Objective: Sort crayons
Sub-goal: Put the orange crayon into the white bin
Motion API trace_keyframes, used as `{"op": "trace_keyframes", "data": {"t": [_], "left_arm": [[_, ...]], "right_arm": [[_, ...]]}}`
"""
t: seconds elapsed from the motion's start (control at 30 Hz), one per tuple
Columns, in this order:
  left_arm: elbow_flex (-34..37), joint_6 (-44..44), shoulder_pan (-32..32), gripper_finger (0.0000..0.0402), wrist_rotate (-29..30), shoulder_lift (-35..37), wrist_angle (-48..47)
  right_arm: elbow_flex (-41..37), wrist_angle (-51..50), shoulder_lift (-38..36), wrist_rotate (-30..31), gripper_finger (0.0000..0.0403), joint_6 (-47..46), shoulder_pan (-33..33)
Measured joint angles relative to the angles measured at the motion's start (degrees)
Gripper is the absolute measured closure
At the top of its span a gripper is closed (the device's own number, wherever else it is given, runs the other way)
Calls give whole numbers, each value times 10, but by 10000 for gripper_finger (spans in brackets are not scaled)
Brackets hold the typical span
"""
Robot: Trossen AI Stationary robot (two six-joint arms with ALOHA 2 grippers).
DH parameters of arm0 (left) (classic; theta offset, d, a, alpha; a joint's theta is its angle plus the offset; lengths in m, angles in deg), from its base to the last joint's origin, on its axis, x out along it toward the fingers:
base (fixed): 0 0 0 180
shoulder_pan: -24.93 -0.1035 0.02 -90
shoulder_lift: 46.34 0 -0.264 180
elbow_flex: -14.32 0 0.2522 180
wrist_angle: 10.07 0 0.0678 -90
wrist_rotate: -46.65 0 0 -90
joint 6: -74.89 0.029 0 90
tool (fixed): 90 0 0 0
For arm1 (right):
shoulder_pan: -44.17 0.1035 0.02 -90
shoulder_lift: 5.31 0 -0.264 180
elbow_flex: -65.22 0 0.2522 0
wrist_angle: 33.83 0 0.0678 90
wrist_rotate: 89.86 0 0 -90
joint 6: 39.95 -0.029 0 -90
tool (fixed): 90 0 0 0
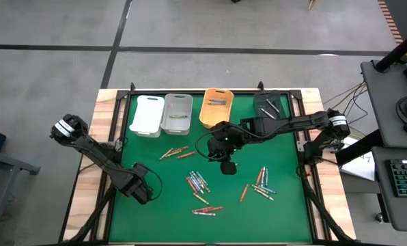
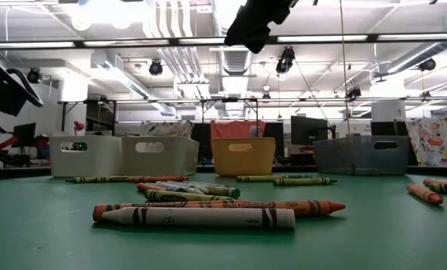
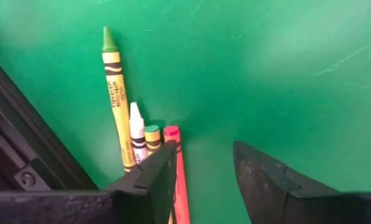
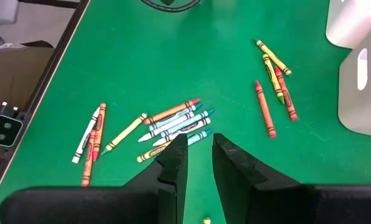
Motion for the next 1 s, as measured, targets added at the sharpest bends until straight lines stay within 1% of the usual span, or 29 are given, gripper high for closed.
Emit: {"op": "trace_keyframes", "data": {"t": [0.33,0.47,0.6,0.67,0.8,0.9,1.0], "left_arm": [[9,0,1,276,-1,2,1],[-7,0,1,277,4,1,21],[-33,10,2,277,21,3,12],[-43,10,2,277,23,3,-9],[-47,-9,2,277,28,3,-25],[-40,-17,2,277,34,3,-4],[-40,-22,2,277,61,3,30]], "right_arm": [[0,10,0,0,339,0,0],[0,22,0,0,339,0,0],[0,26,0,0,339,2,0],[0,26,0,0,339,2,0],[0,26,0,0,339,2,0],[0,26,0,0,339,2,0],[0,26,0,0,339,2,0]]}}
